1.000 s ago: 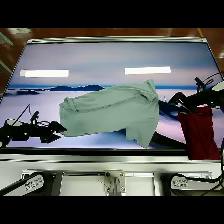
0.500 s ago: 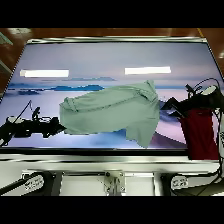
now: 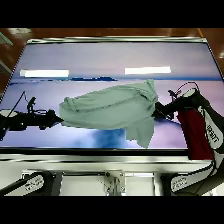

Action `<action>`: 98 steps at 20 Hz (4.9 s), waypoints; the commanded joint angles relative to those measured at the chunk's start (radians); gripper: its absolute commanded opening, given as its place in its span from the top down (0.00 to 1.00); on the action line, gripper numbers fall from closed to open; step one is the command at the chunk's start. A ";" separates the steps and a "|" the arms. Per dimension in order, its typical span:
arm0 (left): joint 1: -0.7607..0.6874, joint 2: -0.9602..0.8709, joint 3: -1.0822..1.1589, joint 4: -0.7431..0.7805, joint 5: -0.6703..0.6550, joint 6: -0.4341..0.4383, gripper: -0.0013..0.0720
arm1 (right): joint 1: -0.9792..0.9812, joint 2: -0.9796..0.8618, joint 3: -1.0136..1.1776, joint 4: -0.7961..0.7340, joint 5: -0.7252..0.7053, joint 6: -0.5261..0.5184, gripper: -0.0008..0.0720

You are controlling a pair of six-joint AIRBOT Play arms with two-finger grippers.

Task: Fold the shirts.

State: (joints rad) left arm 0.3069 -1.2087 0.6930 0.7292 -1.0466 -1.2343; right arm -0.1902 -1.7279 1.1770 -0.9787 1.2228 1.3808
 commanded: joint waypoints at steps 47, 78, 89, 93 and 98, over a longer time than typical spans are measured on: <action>-0.206 -0.296 0.637 0.464 0.383 -0.140 0.93 | 0.247 -0.050 0.412 -0.340 -0.873 0.134 0.90; 0.027 -0.261 0.549 0.558 -0.543 -0.175 0.07 | 0.032 0.102 0.382 -0.524 0.396 0.058 0.15; 0.126 -0.070 -0.101 0.231 -0.130 -0.041 0.01 | -0.188 0.191 0.050 -0.121 0.256 -0.009 0.11; 0.033 -0.126 -0.101 0.204 -0.040 -0.072 0.02 | -0.188 0.191 0.050 -0.121 0.248 -0.010 0.11; -0.006 -0.135 -0.100 0.201 -0.004 -0.120 0.86 | -0.188 0.193 0.023 -0.186 0.284 -0.018 0.11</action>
State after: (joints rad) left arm 0.3222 -1.3365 0.5961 0.9405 -1.0775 -1.3315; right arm -0.3779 -1.5364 1.2194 -1.1164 1.4837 1.3712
